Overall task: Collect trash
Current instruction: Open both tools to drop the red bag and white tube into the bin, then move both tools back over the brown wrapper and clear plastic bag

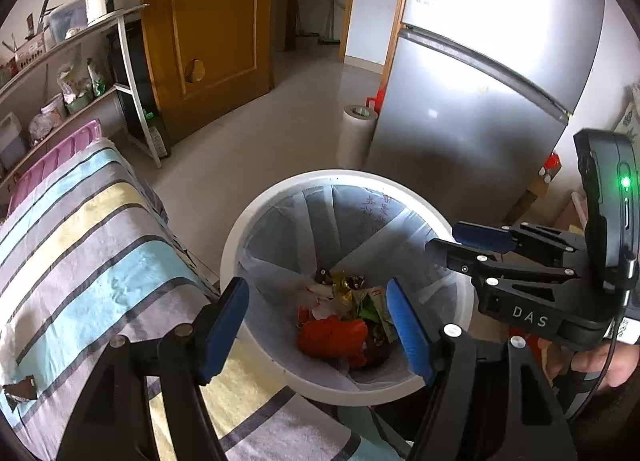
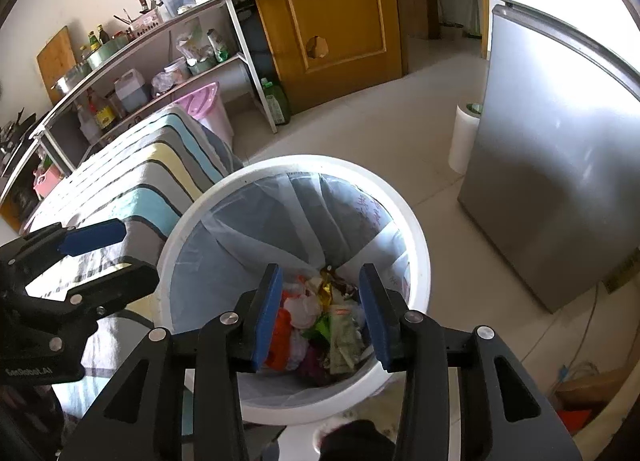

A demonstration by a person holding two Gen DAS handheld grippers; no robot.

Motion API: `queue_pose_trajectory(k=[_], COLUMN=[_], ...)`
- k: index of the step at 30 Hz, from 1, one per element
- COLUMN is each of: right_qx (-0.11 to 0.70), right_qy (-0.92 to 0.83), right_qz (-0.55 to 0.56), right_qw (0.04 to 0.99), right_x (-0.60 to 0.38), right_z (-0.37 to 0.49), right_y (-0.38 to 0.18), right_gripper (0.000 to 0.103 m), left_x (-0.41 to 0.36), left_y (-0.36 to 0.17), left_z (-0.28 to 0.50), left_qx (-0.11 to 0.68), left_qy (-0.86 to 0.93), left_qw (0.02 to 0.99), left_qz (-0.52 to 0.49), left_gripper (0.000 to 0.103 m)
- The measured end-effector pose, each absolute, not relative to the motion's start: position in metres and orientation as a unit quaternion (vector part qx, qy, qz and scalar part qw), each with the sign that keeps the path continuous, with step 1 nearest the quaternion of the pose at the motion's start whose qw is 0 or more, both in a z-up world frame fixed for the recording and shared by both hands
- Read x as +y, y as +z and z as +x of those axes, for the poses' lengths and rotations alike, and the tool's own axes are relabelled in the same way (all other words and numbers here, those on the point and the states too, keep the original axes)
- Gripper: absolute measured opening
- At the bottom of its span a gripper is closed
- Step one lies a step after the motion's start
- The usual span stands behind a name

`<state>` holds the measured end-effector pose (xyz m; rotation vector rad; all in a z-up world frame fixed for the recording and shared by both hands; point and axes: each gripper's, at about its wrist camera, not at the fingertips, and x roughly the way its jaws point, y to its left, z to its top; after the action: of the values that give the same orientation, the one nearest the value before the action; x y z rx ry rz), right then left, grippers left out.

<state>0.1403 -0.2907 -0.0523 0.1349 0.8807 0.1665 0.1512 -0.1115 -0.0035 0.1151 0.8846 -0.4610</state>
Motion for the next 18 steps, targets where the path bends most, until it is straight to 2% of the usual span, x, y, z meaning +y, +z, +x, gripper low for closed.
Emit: queue_pose_trajectory(k=[18], right_qx=[0.381], right_qy=[0.149], right_qz=[0.051], right_qw=[0.911], right_x=[-0.224], right_z=[0.132], right_y=[-0.019], right_gripper=[0.041], left_x=[-0.02], left_y=[0.022], left_z=[0.127], left_qx=[0.385], left_qy=[-0.14], left_qw=[0.912], left_qz=[0.021], left_gripper=[0.074])
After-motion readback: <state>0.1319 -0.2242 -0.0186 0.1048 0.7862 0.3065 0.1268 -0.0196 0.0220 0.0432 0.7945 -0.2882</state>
